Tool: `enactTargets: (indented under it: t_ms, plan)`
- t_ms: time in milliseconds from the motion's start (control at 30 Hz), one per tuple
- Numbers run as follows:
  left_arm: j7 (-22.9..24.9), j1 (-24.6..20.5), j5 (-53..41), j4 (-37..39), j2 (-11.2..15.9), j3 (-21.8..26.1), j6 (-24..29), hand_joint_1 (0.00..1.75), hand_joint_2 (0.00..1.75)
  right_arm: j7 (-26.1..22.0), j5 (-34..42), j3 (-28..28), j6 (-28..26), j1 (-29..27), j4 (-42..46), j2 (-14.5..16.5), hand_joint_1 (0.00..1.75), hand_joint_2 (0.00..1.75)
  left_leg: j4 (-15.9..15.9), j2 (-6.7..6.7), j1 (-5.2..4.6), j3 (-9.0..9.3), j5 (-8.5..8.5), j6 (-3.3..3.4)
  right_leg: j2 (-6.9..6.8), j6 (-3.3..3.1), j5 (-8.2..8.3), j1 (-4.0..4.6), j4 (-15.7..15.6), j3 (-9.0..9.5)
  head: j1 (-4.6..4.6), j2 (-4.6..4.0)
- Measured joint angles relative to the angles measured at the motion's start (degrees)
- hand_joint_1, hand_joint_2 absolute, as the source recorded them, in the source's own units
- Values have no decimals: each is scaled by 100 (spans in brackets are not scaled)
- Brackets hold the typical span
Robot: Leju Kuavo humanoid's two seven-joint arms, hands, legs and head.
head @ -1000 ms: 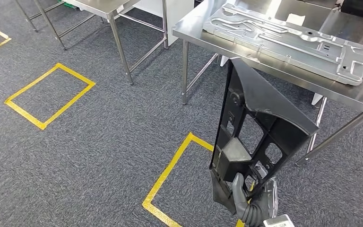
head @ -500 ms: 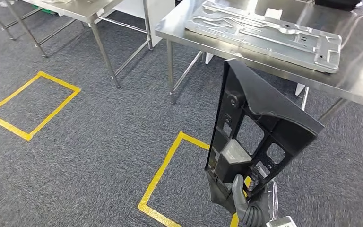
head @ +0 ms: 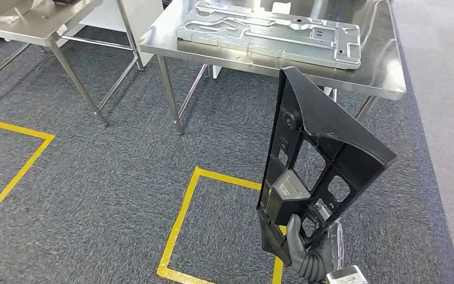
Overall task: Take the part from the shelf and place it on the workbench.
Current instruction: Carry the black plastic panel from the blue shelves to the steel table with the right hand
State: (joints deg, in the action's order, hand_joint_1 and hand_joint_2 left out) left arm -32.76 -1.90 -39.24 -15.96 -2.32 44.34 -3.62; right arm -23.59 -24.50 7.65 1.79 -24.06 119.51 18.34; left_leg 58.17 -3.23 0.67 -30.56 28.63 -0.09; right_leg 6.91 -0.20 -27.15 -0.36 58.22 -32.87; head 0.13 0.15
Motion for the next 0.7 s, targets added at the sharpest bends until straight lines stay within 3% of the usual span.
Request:
enactTargets:
  t_ms: [33, 100, 167, 233, 267, 300, 367, 433, 500, 600, 633, 700]
  plan:
    - [0, -10, -20, 0, -12, 14, 1, 0, 0, 41, -47, 7, -43, -1, 1, -5, 175, 175, -20, 59, 5, 5, -22, 42, -1, 39, 6, -4, -3, -14, 2, 0]
    - [-1, -25, -53, 0, -36, 35, 3, 0, 0, 111, -134, 14, -115, 5, 2, -16, 175, 175, -79, 185, 22, 14, -73, 139, -247, 101, -117, 8, 148, -96, 26, 0]
    - [-2, -12, -64, 1, -46, 61, -3, 0, 0, 163, -197, 27, -160, 20, 2, -27, 175, 175, -108, 307, 19, 6, -95, 194, -565, 140, -473, 8, 712, -357, 56, 0]
    - [-5, 9, -71, 2, -48, 102, -21, 0, 0, 271, -302, 34, -232, 26, -1, -36, 175, 175, -106, 412, 5, -13, -75, 201, -645, 174, -759, -18, 1386, -676, 64, 0]
    - [-9, 12, -80, 2, -49, 125, -30, 0, 0, 347, -390, 34, -288, 27, -2, -39, 175, 175, -105, 455, 3, -15, -59, 197, -657, 185, -757, -28, 1521, -733, 64, 0]
    - [-13, 11, -93, 2, -52, 146, -33, 0, 0, 424, -489, 33, -351, 27, -2, -41, 175, 175, -104, 483, 1, -9, -39, 190, -667, 187, -645, -36, 1437, -674, 65, 0]
    - [-19, 5, -131, 2, -65, 168, -32, 0, 0, 560, -690, 34, -472, 36, -2, -42, 175, 175, -104, 521, 0, 40, -8, 159, -720, 147, -277, -33, 729, -261, 66, 0]
    - [-21, 0, -173, 2, -80, 186, -32, 0, 0, 683, -850, 36, -560, 73, 1, -42, 175, 175, -95, 544, -20, 83, 33, 104, -802, 77, -132, 2, 73, 109, 63, 0]
    - [-26, -6, -213, 2, -87, 209, -40, 0, 0, 828, -1028, 37, -626, 124, 9, -44, 175, 175, -105, 572, -30, 111, 68, 39, -817, 19, -188, 39, -93, 192, 60, 0]
    - [-44, -33, -268, 3, -86, 243, -86, 0, 0, 1092, -1371, 62, -665, 209, 22, -68, 175, 175, 21, 543, -17, 121, 159, -49, -758, -70, -198, -3, -186, 315, 42, 1]
    - [-48, -40, -283, 5, -86, 255, -102, 0, 0, 1161, -1457, 80, -669, 244, 24, -78, 175, 175, 253, 488, -10, 17, 250, -71, -749, -105, -209, -25, -219, 381, 28, 1]
    - [-52, -30, -298, 16, -89, 284, -117, 0, 0, 1252, -1551, 112, -677, 300, 22, -96, 175, 175, 1029, 391, 13, -432, 486, -103, -726, -154, -283, -31, -236, 487, -1, 0]
